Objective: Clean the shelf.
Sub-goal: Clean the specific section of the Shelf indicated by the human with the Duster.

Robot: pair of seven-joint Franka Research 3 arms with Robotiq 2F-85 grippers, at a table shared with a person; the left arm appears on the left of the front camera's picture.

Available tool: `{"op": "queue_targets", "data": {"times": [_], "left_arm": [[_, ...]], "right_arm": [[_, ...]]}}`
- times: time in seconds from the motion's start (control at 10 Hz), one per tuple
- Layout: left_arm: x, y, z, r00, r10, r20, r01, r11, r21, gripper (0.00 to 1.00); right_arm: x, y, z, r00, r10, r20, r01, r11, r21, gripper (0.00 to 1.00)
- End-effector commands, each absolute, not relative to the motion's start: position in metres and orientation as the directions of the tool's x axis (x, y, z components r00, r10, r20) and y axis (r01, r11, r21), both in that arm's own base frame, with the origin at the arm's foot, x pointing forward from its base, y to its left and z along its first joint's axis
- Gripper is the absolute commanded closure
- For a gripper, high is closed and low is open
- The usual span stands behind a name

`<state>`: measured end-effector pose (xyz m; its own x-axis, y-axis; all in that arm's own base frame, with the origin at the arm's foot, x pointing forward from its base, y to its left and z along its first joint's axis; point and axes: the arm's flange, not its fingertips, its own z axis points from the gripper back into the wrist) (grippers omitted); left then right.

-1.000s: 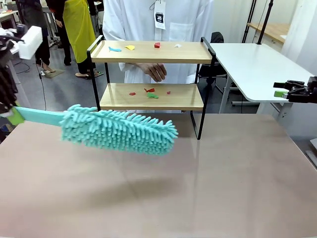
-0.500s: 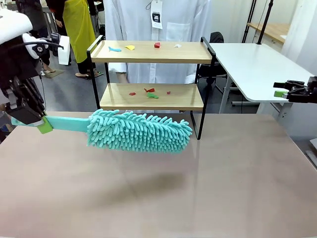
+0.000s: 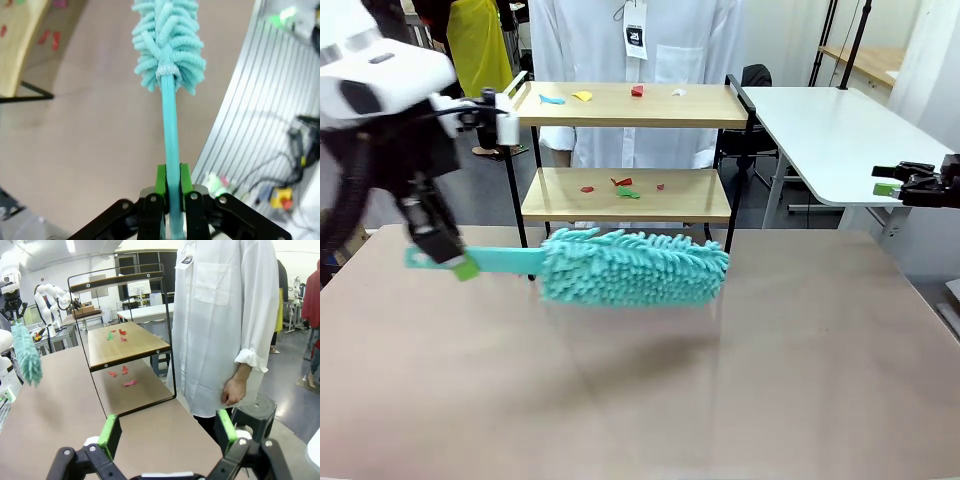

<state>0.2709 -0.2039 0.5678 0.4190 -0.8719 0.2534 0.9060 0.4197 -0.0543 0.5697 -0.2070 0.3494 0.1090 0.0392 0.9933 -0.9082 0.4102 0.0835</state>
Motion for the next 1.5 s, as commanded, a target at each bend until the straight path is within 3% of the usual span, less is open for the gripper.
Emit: {"op": "queue_targets", "data": {"times": [0.0, 0.7, 1.4], "left_arm": [[0.27, -0.229, 0.56, 0.512, -0.783, 0.352, 0.846, 0.531, -0.05, 0.87], [0.287, -0.267, 0.548, 0.677, -0.564, 0.473, 0.672, 0.736, -0.085, 0.87], [0.334, -0.326, 0.518, 0.751, -0.399, 0.527, 0.554, 0.814, -0.173, 0.87]], "right_arm": [[0.571, -0.205, 0.352, 0.105, 0.042, 0.994, -0.909, 0.408, 0.079, 0.0], [0.571, -0.205, 0.352, 0.105, 0.042, 0.994, -0.909, 0.408, 0.079, 0.0], [0.571, -0.205, 0.352, 0.105, 0.042, 0.994, -0.909, 0.408, 0.079, 0.0]]}}
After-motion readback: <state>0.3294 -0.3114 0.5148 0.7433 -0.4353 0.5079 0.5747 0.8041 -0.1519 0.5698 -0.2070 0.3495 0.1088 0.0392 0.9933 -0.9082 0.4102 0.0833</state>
